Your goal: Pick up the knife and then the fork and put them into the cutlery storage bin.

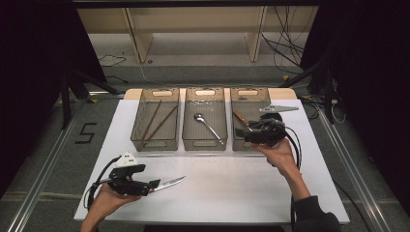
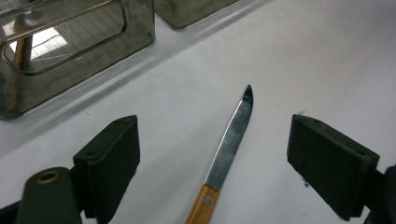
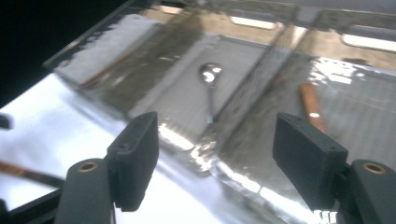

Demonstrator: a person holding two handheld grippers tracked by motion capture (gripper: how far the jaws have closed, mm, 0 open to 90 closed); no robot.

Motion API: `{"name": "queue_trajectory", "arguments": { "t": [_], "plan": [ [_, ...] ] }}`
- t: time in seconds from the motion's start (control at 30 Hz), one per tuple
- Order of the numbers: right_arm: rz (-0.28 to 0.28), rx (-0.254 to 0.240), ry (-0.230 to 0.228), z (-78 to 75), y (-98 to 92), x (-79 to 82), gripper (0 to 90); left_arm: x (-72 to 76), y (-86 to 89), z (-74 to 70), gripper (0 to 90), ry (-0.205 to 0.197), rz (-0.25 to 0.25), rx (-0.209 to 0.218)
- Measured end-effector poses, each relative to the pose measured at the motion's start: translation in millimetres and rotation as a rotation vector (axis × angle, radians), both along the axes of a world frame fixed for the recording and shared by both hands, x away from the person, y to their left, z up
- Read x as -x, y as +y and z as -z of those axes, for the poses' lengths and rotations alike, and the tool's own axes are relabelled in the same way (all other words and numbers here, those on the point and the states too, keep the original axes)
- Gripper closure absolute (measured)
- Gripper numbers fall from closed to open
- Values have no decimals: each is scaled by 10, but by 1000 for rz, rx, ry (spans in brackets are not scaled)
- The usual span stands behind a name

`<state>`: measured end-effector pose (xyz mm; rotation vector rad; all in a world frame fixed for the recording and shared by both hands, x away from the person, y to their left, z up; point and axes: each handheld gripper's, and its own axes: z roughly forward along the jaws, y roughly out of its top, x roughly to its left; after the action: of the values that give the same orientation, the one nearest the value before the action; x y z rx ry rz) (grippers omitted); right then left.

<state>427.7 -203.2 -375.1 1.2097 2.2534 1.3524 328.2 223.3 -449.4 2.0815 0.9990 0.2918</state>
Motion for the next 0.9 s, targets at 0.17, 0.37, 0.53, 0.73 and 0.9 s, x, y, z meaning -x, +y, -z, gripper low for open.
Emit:
{"name": "queue_trajectory", "arguments": {
  "t": [0.17,0.37,0.53,0.73,0.9],
  "plan": [
    [-46,-22,-34,42,48,195,299,7,-5,-14,171,2,6,-17],
    [-111,-44,-48,173,106,420,283,23,-16,-30,178,10,19,-74],
    [-141,-40,-43,310,101,556,277,20,-23,-20,186,25,32,-97],
    [-162,-46,-49,391,67,668,275,12,-37,-6,190,54,44,-140],
    [-179,-46,-47,426,68,751,269,-2,-55,-1,195,74,58,-186]
  ]
}}
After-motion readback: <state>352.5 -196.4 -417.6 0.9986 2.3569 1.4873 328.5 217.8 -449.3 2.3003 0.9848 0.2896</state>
